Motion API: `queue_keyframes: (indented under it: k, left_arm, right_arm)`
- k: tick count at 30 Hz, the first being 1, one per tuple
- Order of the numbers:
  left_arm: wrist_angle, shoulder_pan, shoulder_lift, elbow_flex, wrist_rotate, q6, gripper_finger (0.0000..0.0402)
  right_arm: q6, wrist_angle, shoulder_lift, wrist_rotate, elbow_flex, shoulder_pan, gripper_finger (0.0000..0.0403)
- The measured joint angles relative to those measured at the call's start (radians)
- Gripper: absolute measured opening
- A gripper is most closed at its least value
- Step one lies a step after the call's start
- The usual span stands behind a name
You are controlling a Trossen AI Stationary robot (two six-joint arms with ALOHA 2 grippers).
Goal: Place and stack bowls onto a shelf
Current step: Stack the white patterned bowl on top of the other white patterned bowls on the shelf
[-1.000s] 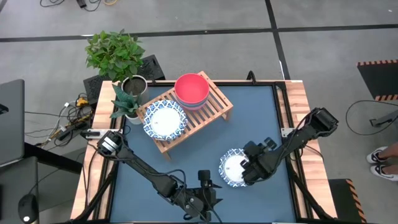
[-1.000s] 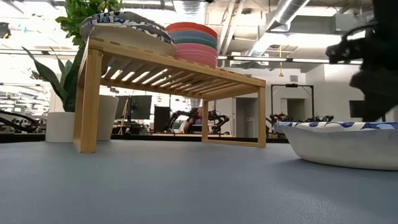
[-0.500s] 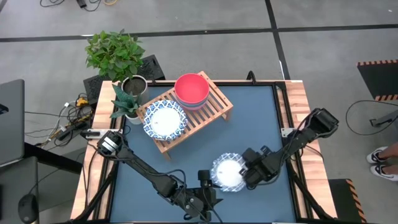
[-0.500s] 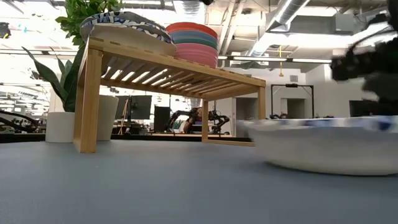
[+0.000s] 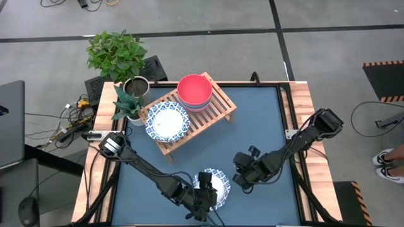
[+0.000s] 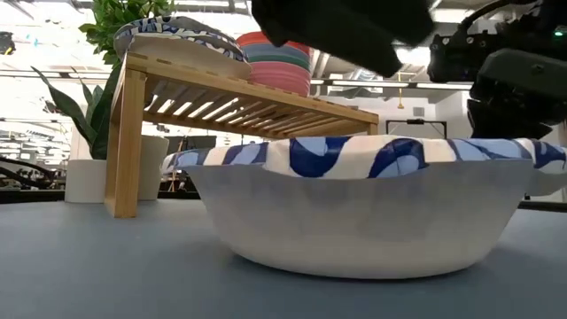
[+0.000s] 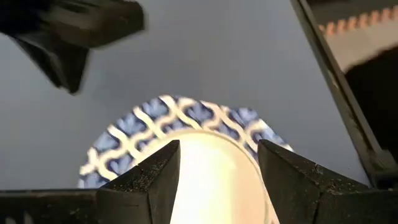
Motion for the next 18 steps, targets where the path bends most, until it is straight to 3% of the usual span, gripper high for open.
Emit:
queue_keyframes:
  k: [7,12,18]
  left_arm:
    - [-0.163,0.026,-0.078,0.0,0.132,-0.071,0.02]
    - [-0.236,-0.008,-0.176,0.003,0.117,-0.07,0.02]
    - [-0.349,-0.069,-0.135,0.002,0.114,-0.023,0.02]
  right_arm:
    - [-0.002,-0.009,0.0,0.0,-0.001,-0.006,0.0118]
    - [-0.019,-0.011,0.0,0.0,-0.001,-0.006,0.0118]
    - [-0.02,-0.012,0.0,-0.001,-0.001,0.001,0.0118]
